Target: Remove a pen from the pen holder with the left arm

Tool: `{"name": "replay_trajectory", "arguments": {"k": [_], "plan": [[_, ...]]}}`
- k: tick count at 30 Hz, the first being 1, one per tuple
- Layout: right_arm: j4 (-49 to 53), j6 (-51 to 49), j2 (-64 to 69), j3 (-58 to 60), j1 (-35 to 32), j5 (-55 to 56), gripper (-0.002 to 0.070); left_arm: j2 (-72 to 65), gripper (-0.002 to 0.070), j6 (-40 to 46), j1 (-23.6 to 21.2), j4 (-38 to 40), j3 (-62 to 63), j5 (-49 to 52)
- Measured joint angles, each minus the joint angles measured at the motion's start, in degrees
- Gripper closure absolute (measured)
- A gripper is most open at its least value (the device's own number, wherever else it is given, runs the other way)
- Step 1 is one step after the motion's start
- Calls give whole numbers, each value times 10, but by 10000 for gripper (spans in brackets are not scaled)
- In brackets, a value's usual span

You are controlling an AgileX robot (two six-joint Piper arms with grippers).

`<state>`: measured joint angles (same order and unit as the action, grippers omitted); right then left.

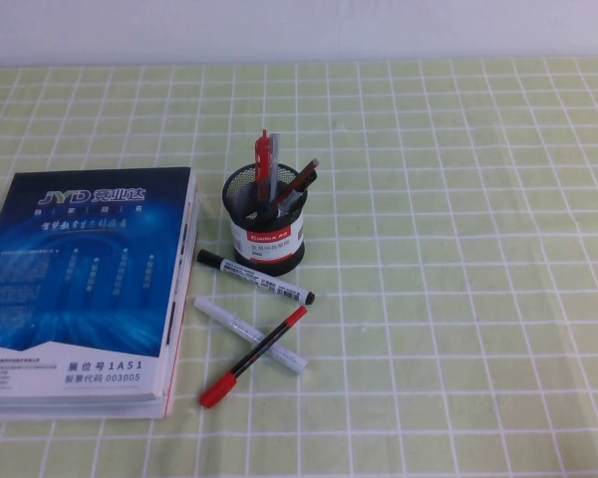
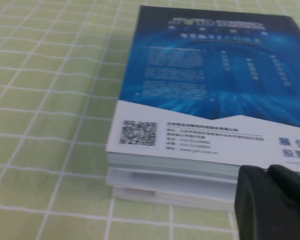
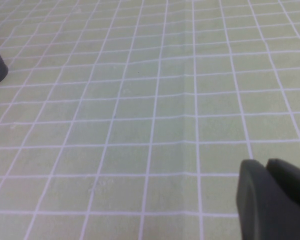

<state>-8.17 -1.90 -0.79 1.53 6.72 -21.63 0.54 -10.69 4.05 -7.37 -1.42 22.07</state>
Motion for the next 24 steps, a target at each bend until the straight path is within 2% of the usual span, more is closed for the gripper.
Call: {"name": "replay_trajectory", "arguments": {"k": [2, 5, 9, 24], "plan": [[0, 0, 0, 0, 0, 0, 691, 0, 675, 22, -16, 15, 0, 0], [0, 0, 0, 0, 0, 0, 691, 0, 675, 112, -33, 68, 0, 0], [0, 0, 0, 0, 0, 0, 691, 0, 675, 180, -38, 118, 0, 0], [0, 0, 0, 0, 0, 0, 691, 0, 675, 195, -38, 127, 0, 0]]}}
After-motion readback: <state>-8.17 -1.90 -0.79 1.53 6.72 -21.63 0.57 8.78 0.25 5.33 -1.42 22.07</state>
